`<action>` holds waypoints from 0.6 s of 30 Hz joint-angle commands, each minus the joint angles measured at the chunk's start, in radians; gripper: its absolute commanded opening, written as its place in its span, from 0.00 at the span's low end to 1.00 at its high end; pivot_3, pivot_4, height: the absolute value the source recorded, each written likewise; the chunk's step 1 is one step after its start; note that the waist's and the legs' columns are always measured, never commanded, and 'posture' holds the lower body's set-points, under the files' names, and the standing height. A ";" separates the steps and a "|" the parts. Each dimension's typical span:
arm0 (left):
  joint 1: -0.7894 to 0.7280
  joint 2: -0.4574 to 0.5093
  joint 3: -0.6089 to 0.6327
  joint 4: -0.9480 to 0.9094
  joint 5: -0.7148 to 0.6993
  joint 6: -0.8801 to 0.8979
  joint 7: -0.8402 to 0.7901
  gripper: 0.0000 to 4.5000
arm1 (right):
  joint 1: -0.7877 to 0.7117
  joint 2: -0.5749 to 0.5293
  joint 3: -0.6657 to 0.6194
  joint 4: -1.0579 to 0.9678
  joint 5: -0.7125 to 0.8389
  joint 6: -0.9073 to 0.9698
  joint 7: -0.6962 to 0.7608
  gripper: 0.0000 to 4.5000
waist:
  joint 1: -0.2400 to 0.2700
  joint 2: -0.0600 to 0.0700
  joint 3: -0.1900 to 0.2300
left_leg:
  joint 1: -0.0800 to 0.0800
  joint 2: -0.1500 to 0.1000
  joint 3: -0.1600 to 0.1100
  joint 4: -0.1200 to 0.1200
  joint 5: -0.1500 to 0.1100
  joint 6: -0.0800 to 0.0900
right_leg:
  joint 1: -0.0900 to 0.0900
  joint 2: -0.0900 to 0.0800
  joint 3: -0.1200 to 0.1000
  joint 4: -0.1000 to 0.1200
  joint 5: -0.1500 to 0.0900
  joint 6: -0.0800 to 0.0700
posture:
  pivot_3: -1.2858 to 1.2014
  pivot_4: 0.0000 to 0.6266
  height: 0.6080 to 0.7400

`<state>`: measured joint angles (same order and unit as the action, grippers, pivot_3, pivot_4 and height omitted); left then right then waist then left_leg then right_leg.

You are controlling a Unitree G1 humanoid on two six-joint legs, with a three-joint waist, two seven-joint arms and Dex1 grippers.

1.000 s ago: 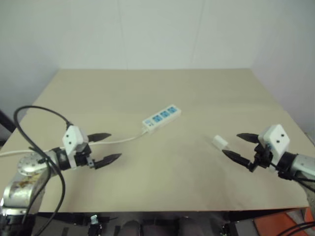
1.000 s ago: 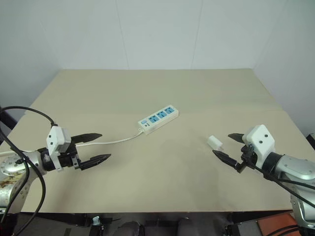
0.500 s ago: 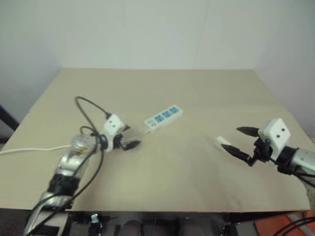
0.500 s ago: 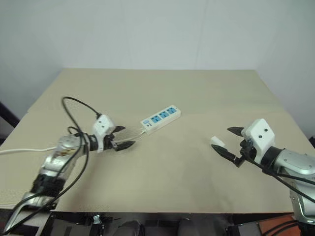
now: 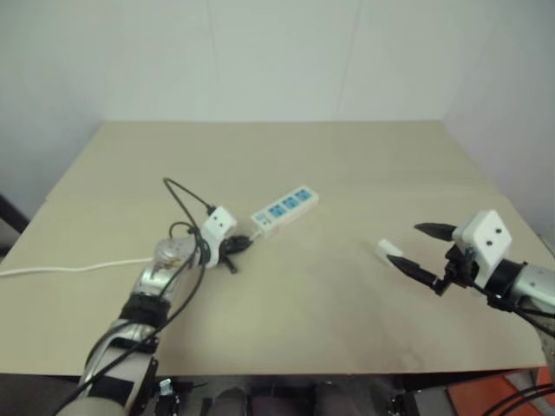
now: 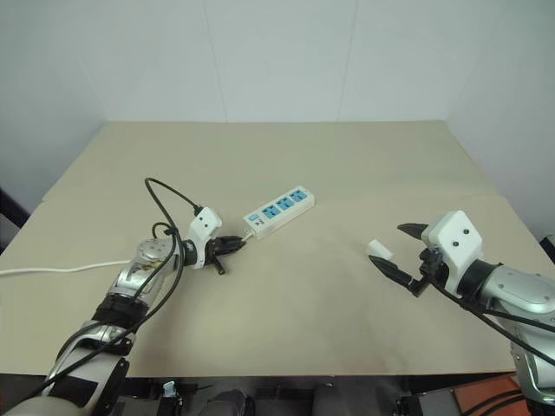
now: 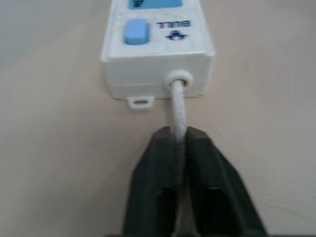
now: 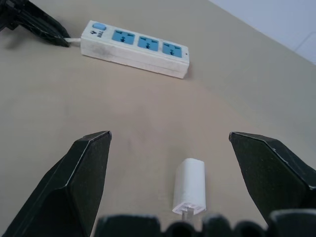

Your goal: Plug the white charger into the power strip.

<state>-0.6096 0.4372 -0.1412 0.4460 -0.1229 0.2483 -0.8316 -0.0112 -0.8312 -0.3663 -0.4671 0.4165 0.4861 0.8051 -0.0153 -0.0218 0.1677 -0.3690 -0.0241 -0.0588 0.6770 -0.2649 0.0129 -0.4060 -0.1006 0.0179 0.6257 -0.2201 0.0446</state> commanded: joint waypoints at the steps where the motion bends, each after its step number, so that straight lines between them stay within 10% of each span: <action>1: 0.076 0.043 0.035 -0.142 -0.033 0.036 -0.029 0.00 | -0.005 -0.008 -0.016 -0.023 0.018 -0.001 0.000 1.00 | -0.001 0.000 0.000 | 0.000 0.000 0.000 0.000 0.000 0.000 | 0.000 0.000 0.000 0.000 0.000 0.000 | 0.52 0.24 1.00; 7: 0.379 0.200 0.156 -0.520 -0.220 0.082 -0.198 0.00 | -0.050 -0.018 0.027 0.021 0.011 -0.008 0.023 1.00 | -0.008 0.000 0.000 | -0.001 0.004 0.000 -0.001 -0.003 -0.001 | -0.004 0.002 0.004 0.000 -0.001 -0.001 | 0.52 0.24 1.00; 18: 0.510 0.253 0.263 -0.642 -0.339 0.094 -0.217 0.79 | -0.117 -0.017 0.087 0.075 -0.002 -0.023 0.049 1.00 | 0.017 0.000 0.001 | -0.001 0.004 0.005 0.000 -0.003 0.000 | -0.004 0.002 0.005 0.000 -0.001 -0.001 | 0.52 0.24 1.00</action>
<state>-0.0753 0.6978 0.0997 -0.1554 -0.4322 0.3484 -1.0516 -0.1108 -0.8371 -0.2746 -0.3780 0.4143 0.4866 0.8501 0.0019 -0.0214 0.1685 -0.3696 -0.0199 -0.0537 0.6769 -0.2684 0.0127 -0.4096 -0.0986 0.0224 0.6254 -0.2206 0.0432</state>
